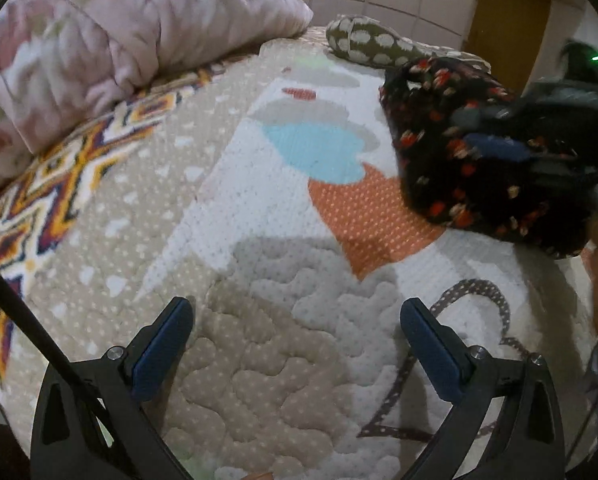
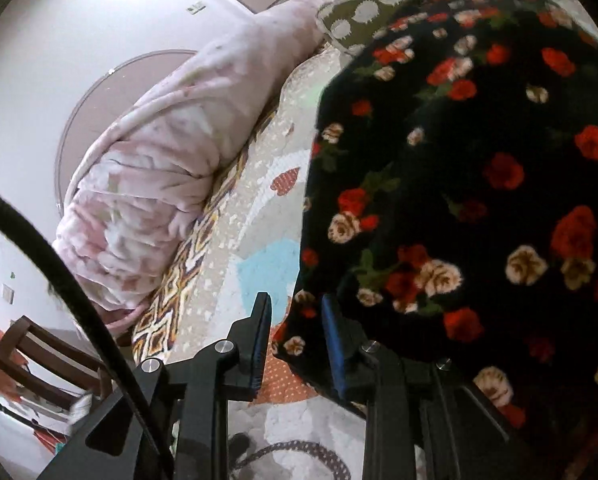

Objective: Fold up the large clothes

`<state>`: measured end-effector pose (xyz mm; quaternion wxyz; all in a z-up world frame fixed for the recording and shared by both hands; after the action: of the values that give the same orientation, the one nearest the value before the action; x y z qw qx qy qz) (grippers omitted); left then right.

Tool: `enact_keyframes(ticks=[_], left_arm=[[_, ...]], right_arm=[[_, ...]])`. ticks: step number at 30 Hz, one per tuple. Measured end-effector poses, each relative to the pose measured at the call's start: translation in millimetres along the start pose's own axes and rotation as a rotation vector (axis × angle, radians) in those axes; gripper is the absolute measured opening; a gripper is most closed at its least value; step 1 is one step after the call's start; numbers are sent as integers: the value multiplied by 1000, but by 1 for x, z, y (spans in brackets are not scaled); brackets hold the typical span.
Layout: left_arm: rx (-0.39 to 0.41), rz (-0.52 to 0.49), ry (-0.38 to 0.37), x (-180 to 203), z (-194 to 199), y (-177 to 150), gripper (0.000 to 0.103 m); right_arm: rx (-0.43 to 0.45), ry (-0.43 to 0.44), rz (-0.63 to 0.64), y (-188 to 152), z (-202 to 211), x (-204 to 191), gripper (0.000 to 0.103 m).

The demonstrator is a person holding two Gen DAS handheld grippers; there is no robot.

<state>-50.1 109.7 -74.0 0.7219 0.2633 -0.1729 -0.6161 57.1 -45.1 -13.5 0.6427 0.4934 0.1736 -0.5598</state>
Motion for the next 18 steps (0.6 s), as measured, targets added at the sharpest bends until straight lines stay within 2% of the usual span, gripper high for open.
enact_keyframes(ticks=[2,4,6,9,13,15,18], left_arm=[[2,-2,7,1,-1,-1,103],[-13,-26,31,2,-4,-3,103],[-20,-55,70,5,-5,-3,103],[-31,-85,109,9,-7,-1,103],[-43,-69,107,7,-10,1,103],[-29,-66,120,7,-8,1,103],[0,-52,165,4,3,0,103]], right_arm=[[27,-35,74,1,16,-12,29],[54,-93,159,-2,37,-25,37],[98,-147,229,-12,63,-35,54],[178,-258,297,-33,106,-38,73],[266,-501,379,-64,154,-29,84],[302,-564,374,-76,173,-23,89],[361,-641,343,-93,200,-11,89]])
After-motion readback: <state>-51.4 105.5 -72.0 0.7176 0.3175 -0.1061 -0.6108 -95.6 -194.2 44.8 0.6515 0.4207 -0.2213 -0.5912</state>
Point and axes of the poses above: each gripper's, at about its wrist camera, not at the fingertips, and z roughly against the way its jaws point, x to its right, y to its top, the point moved 9 cm from there along -z, roughly the way its jaws point, and after that the axes turned 13 degrees about y, right-handed, at the moved point
